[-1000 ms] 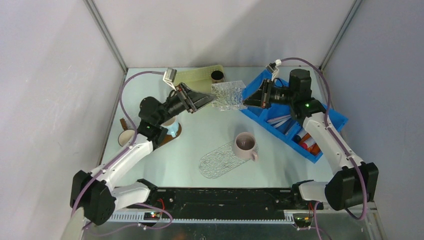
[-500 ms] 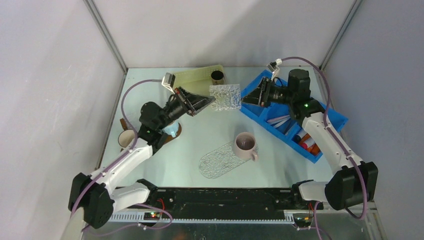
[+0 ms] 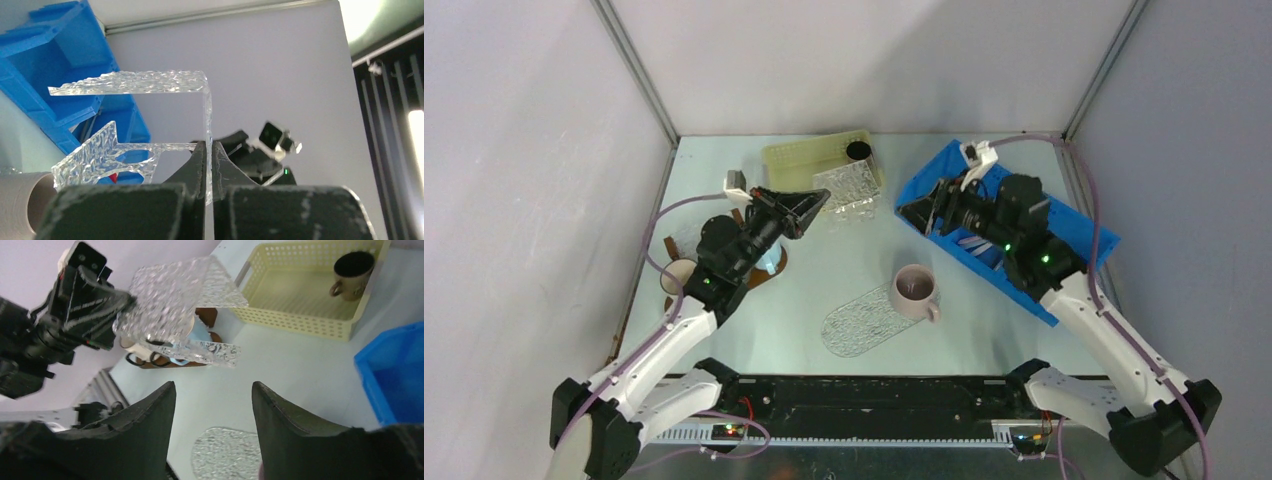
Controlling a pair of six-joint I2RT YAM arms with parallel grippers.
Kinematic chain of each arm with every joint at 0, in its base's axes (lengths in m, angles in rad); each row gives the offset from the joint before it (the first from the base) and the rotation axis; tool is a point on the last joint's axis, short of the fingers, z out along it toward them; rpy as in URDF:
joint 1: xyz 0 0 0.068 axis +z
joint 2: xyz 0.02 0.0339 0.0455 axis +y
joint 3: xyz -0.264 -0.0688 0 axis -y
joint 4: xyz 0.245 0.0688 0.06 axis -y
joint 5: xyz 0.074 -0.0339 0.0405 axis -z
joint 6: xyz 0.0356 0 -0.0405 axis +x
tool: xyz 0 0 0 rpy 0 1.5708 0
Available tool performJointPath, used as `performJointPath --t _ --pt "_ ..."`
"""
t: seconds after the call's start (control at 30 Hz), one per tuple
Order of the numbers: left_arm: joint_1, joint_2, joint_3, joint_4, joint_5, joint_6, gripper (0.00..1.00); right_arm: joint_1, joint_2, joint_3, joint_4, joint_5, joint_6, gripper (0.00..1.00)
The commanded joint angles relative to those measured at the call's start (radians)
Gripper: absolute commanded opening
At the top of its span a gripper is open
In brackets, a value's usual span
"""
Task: Prepare toiletry sets of a toothbrush and toothpaste on the tray
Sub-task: Pick up the toothpaste holder from the storage box.
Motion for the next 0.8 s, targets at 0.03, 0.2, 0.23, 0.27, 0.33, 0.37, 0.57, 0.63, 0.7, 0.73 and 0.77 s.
performJointPath --t 0.03,0.2,0.23,0.27,0.33,0.37,0.57,0.63,0.7,0.73,0.77 --pt "0.002 -0.038 -0.018 -0.010 -0.131 -0.182 0.00 0.182 -0.069 -0.135 0.238 0.323 -0.190 0.60" --pt "0.001 -0.045 -0.015 -0.005 -0.160 -0.238 0.00 0.368 -0.037 -0.214 0.409 0.488 -0.315 0.59" --pt "0.001 -0.047 -0.012 -0.007 -0.162 -0.245 0.00 0.413 -0.015 -0.221 0.461 0.506 -0.336 0.58" --pt "0.001 -0.048 -0.008 -0.008 -0.165 -0.248 0.00 0.438 -0.003 -0.233 0.487 0.541 -0.382 0.58" --pt "0.001 -0.049 0.000 -0.008 -0.165 -0.256 0.00 0.498 0.040 -0.245 0.567 0.599 -0.441 0.55" --pt "0.001 -0.050 0.003 -0.009 -0.163 -0.261 0.00 0.529 0.069 -0.248 0.613 0.616 -0.452 0.54" --pt "-0.001 -0.065 0.021 -0.028 -0.163 -0.264 0.00 0.587 0.171 -0.252 0.779 0.718 -0.546 0.48" --pt "-0.003 -0.074 0.023 -0.033 -0.168 -0.264 0.00 0.587 0.195 -0.252 0.822 0.735 -0.557 0.47" --pt "-0.003 -0.078 0.026 -0.037 -0.167 -0.264 0.00 0.588 0.213 -0.252 0.855 0.757 -0.562 0.46" --pt "-0.004 -0.082 0.026 -0.040 -0.168 -0.265 0.00 0.587 0.218 -0.252 0.874 0.764 -0.564 0.45" --pt "-0.004 -0.083 0.027 -0.040 -0.167 -0.265 0.00 0.587 0.230 -0.252 0.882 0.781 -0.564 0.45"
